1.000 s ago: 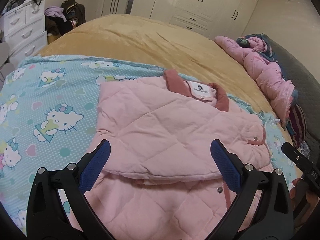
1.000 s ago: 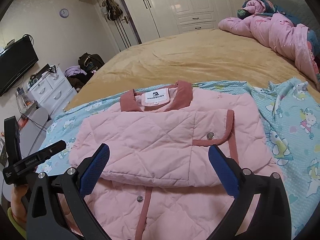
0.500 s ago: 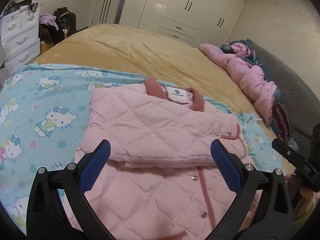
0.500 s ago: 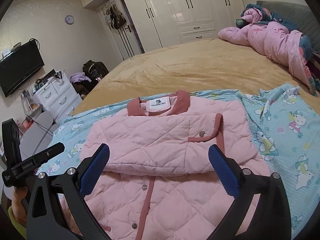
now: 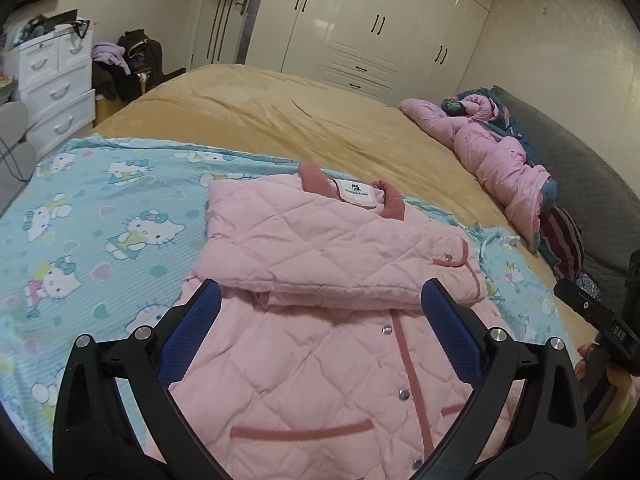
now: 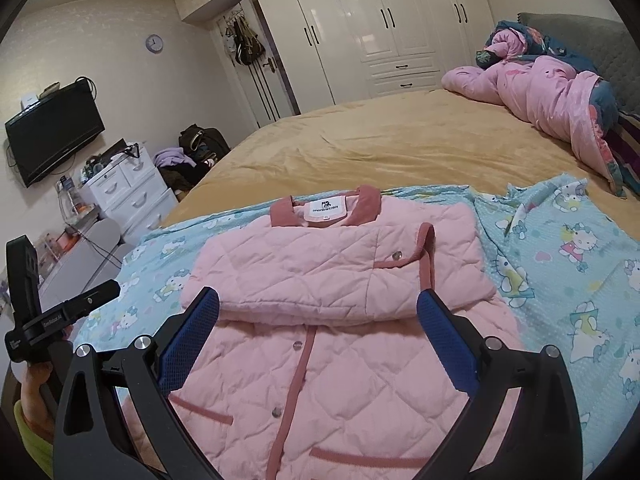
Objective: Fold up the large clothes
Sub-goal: 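Move both tools to the ribbed pink hem of the coat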
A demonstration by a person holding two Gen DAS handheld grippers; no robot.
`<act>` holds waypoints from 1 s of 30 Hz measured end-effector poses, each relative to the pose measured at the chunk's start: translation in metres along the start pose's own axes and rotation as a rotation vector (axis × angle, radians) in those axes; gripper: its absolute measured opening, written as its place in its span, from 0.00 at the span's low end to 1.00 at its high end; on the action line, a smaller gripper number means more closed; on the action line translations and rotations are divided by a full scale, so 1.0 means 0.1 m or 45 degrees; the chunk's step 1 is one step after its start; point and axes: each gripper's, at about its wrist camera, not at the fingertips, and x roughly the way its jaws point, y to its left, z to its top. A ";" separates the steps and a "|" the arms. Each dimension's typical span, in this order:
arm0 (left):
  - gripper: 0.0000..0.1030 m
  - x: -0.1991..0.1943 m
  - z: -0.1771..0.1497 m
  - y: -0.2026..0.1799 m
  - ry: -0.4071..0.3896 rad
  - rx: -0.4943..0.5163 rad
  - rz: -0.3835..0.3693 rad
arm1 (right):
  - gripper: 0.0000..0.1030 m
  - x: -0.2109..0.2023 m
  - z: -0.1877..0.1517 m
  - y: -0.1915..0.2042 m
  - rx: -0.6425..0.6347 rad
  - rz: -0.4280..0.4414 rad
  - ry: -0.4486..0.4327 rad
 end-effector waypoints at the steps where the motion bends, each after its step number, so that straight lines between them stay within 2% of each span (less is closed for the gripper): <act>1: 0.91 -0.03 -0.02 -0.01 0.000 0.004 0.008 | 0.96 -0.04 -0.02 -0.01 -0.003 0.000 -0.001; 17: 0.91 -0.47 -0.43 -0.02 0.019 0.043 0.083 | 0.96 -0.55 -0.40 -0.21 -0.022 -0.007 0.007; 30: 0.91 -0.68 -0.73 0.14 0.052 0.003 0.141 | 0.96 -0.70 -0.68 -0.34 -0.031 -0.013 0.048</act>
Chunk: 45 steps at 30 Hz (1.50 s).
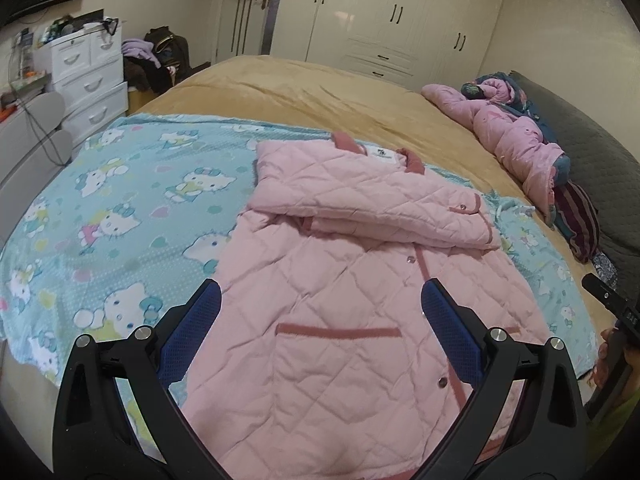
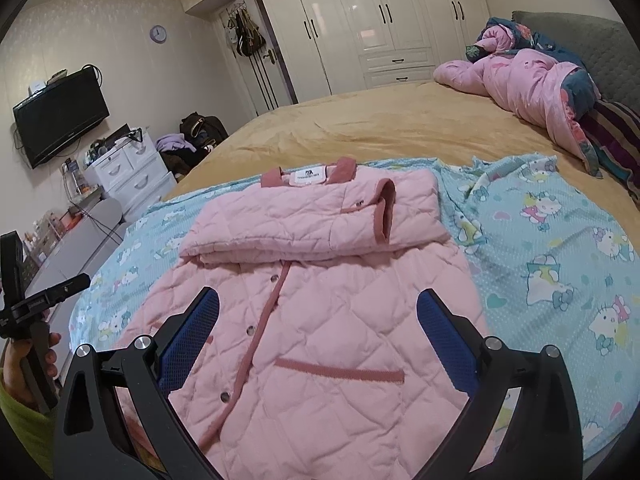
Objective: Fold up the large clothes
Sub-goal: 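Move both tools to the ribbed pink hem of the coat, then grasp the ribbed hem with the left tool while the right tool grasps it too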
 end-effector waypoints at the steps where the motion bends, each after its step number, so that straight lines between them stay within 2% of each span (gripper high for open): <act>1: 0.91 0.00 -0.03 0.03 0.008 -0.002 0.015 | 0.96 -0.01 -0.03 -0.01 -0.001 0.003 0.005; 10: 0.91 -0.03 -0.26 0.23 0.052 -0.040 0.087 | 0.96 -0.03 -0.18 -0.10 0.003 0.006 0.043; 25: 0.91 0.09 -0.71 0.65 0.198 -0.125 0.182 | 0.96 -0.04 -0.43 -0.27 -0.004 -0.022 0.124; 34: 0.91 0.24 -1.08 0.90 0.345 -0.238 0.124 | 0.96 -0.03 -0.62 -0.46 0.022 -0.062 0.184; 40: 0.91 0.28 -1.20 0.93 0.396 -0.259 0.097 | 0.96 -0.06 -0.67 -0.55 0.035 -0.079 0.193; 45: 0.91 0.32 -1.27 0.89 0.436 -0.271 0.035 | 0.96 -0.07 -0.74 -0.62 0.039 -0.082 0.224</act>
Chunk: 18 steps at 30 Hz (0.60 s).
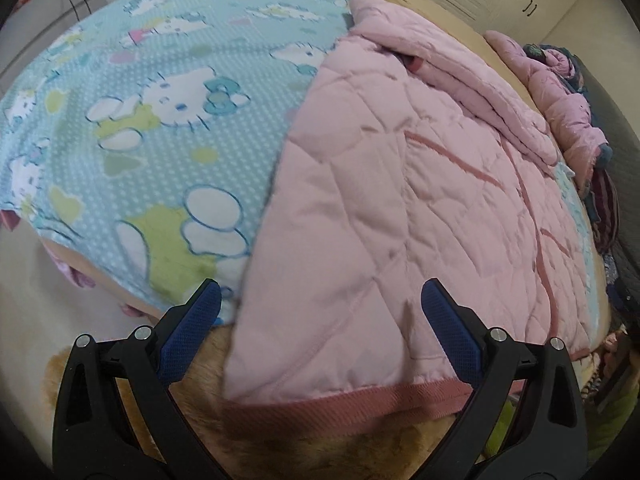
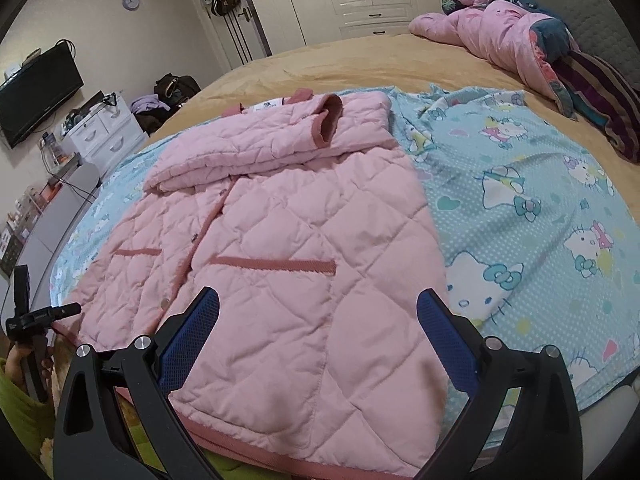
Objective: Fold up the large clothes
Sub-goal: 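Grasp the ribbed hem with the left tool while the right tool grasps it too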
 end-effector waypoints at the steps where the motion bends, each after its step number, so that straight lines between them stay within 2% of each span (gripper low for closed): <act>1: 0.91 0.02 -0.02 -0.02 0.005 0.007 0.005 | 0.96 0.00 -0.02 -0.02 0.004 0.000 0.010; 8: 0.91 0.09 -0.01 -0.07 -0.007 0.001 0.021 | 0.96 -0.01 -0.17 -0.21 0.023 -0.036 0.055; 14: 0.90 0.06 0.00 -0.07 -0.043 -0.014 -0.011 | 0.96 0.00 -0.29 -0.41 0.047 -0.069 0.109; 16: 0.79 0.04 0.00 -0.10 -0.061 -0.003 -0.013 | 0.96 0.02 -0.34 -0.47 0.054 -0.066 0.132; 18: 0.51 0.01 0.00 -0.12 -0.094 0.001 -0.022 | 0.96 0.05 -0.39 -0.54 0.071 -0.063 0.161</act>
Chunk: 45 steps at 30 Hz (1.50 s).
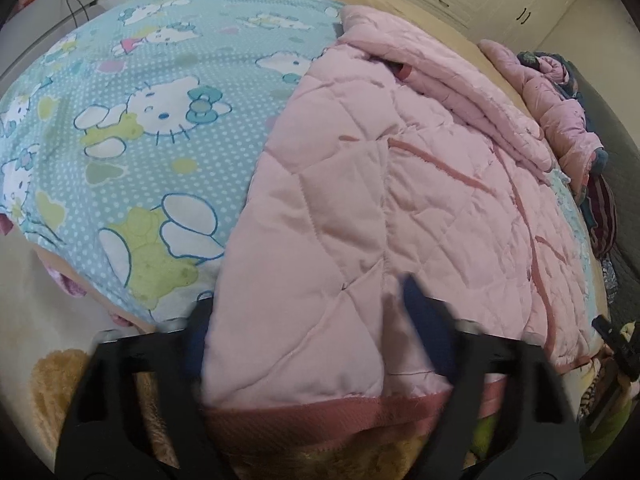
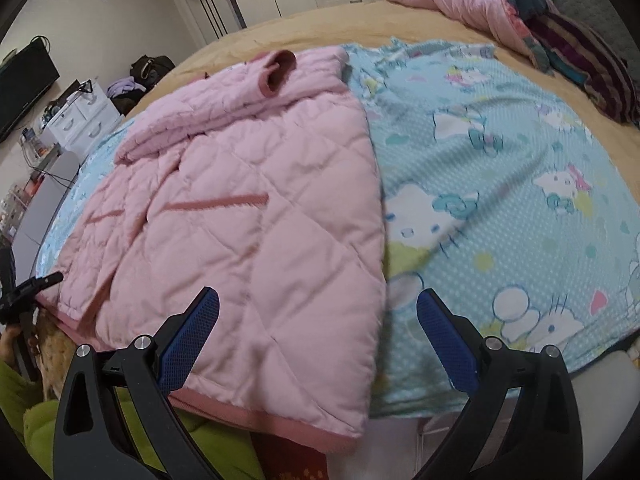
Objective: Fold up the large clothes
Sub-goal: 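Grasp the ribbed hem with the left tool while the right tool grasps it too, then lift the held hem with both tools and fold it over toward the collar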
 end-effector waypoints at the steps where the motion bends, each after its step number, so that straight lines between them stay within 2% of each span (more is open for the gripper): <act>1: 0.44 -0.01 0.01 0.00 -0.011 -0.003 -0.010 | 0.96 0.02 -0.02 -0.03 0.008 0.004 0.012; 2: 0.29 -0.04 0.02 -0.01 -0.026 -0.008 -0.024 | 0.96 0.04 -0.05 -0.06 0.018 0.015 0.030; 3: 0.20 -0.07 0.04 -0.02 -0.045 -0.004 -0.036 | 0.96 0.05 -0.07 -0.07 0.023 0.022 0.041; 7: 0.15 -0.21 0.07 -0.16 -0.106 0.060 -0.063 | 0.96 0.12 -0.19 -0.06 0.022 0.072 0.103; 12: 0.13 -0.31 0.11 -0.32 -0.152 0.120 -0.067 | 0.95 0.23 -0.34 -0.03 0.058 0.206 0.181; 14: 0.13 -0.32 0.11 -0.32 -0.155 0.118 -0.067 | 0.78 0.30 -0.37 -0.02 0.073 0.253 0.217; 15: 0.13 -0.32 0.11 -0.31 -0.152 0.116 -0.067 | 0.70 0.31 -0.38 -0.01 0.071 0.240 0.222; 17: 0.13 -0.30 0.11 -0.29 -0.141 0.110 -0.063 | 0.60 0.30 -0.40 -0.01 0.069 0.264 0.215; 19: 0.14 -0.28 0.09 -0.24 -0.130 0.094 -0.066 | 0.36 0.25 -0.37 0.00 0.066 0.304 0.192; 21: 0.16 -0.27 0.08 -0.21 -0.123 0.078 -0.067 | 0.23 0.12 -0.30 0.05 0.025 0.335 0.140; 24: 0.21 -0.25 0.05 -0.16 -0.105 0.059 -0.070 | 0.17 -0.11 -0.16 0.12 0.001 0.402 0.024; 28: 0.27 -0.24 0.02 -0.09 -0.080 0.030 -0.076 | 0.16 -0.35 0.07 0.16 -0.007 0.482 -0.111; 31: 0.48 -0.23 -0.01 -0.05 -0.054 0.014 -0.089 | 0.16 -0.51 0.24 0.20 -0.034 0.516 -0.205; 32: 0.60 -0.23 -0.03 -0.05 -0.045 0.010 -0.091 | 0.15 -0.55 0.29 0.22 -0.040 0.521 -0.225; 33: 0.64 -0.22 -0.05 -0.04 -0.035 0.009 -0.095 | 0.15 -0.58 0.35 0.23 -0.044 0.526 -0.244; 38: 0.65 -0.13 -0.14 -0.09 0.021 0.023 -0.110 | 0.15 -0.58 0.48 0.26 -0.042 0.539 -0.293; 39: 0.64 -0.13 -0.16 -0.12 0.012 0.049 -0.085 | 0.15 -0.58 0.50 0.26 -0.035 0.546 -0.301; 40: 0.58 -0.12 -0.17 -0.15 0.005 0.075 -0.059 | 0.15 -0.57 0.49 0.26 -0.034 0.546 -0.308; 41: 0.35 -0.13 -0.16 -0.17 -0.003 0.082 -0.046 | 0.15 -0.58 0.49 0.26 -0.033 0.546 -0.312; 42: 0.18 -0.15 -0.15 -0.18 -0.022 0.086 -0.042 | 0.15 -0.57 0.49 0.25 -0.030 0.546 -0.319; 45: 0.12 -0.25 -0.10 -0.25 -0.075 0.114 -0.066 | 0.15 -0.55 0.49 0.22 -0.018 0.545 -0.330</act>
